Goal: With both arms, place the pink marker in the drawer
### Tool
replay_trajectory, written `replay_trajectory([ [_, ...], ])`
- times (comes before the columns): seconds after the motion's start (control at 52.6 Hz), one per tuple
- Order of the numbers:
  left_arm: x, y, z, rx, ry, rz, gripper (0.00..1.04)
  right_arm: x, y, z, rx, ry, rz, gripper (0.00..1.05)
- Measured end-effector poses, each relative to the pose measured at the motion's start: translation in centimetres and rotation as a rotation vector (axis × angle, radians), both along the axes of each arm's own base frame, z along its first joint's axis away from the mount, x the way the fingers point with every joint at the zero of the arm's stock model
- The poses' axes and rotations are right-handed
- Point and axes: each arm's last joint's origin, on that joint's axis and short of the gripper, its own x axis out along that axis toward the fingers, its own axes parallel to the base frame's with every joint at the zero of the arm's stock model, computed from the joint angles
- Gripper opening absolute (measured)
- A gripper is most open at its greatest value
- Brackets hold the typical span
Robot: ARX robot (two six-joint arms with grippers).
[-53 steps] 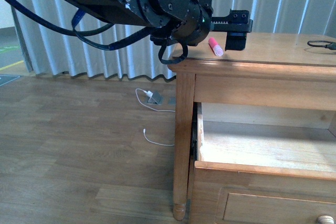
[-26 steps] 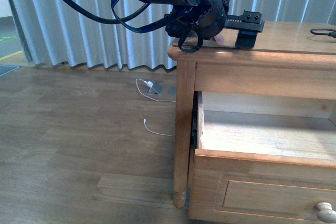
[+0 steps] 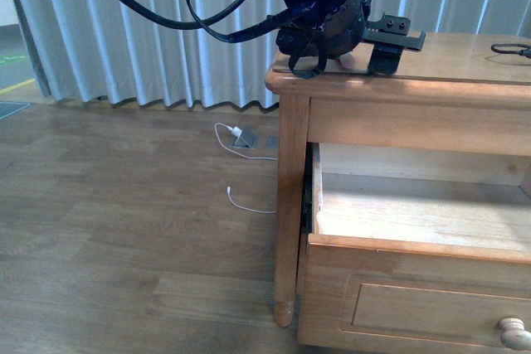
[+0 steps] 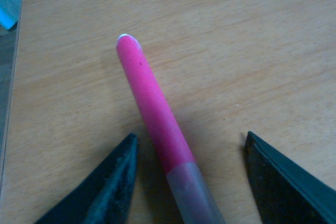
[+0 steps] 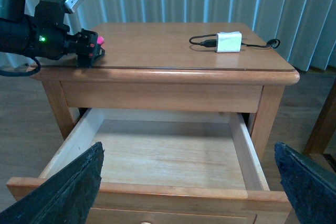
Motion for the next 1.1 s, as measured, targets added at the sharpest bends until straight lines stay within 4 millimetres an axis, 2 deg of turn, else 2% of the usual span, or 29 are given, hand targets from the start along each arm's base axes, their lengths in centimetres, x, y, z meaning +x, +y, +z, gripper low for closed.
replay_trajectory([
  [0.076, -0.1, -0.1, 0.0, 0.005, 0.002, -0.004, 0.51, 0.0, 0.0, 0.0, 0.0, 0.0, 0.0, 0.96],
  [0.228, -0.3, 0.1, -0.2, 0.018, 0.005, -0.013, 0.21, 0.0, 0.0, 0.0, 0.0, 0.0, 0.0, 0.96],
  [0.285, -0.4, 0.2, -0.1, 0.02, 0.003, -0.014, 0.15, 0.0, 0.0, 0.0, 0.0, 0.0, 0.0, 0.96],
  [0.57, -1.0, 1.6, -0.1, 0.009, -0.01, -0.011, 0.14, 0.0, 0.0, 0.0, 0.0, 0.0, 0.0, 0.96],
  [0.779, -2.7, 4.4, -0.1, -0.01, -0.021, -0.031, 0.14, 0.0, 0.0, 0.0, 0.0, 0.0, 0.0, 0.96],
  [0.912, -5.0, 6.5, 0.1, -0.018, -0.033, -0.071, 0.14, 0.0, 0.0, 0.0, 0.0, 0.0, 0.0, 0.96],
  [0.988, -7.5, 8.1, 0.4, -0.021, -0.042, -0.122, 0.14, 0.0, 0.0, 0.0, 0.0, 0.0, 0.0, 0.96],
  [1.102, -10.5, 9.4, 0.3, -0.021, -0.029, -0.208, 0.14, 0.0, 0.0, 0.0, 0.0, 0.0, 0.0, 0.96],
])
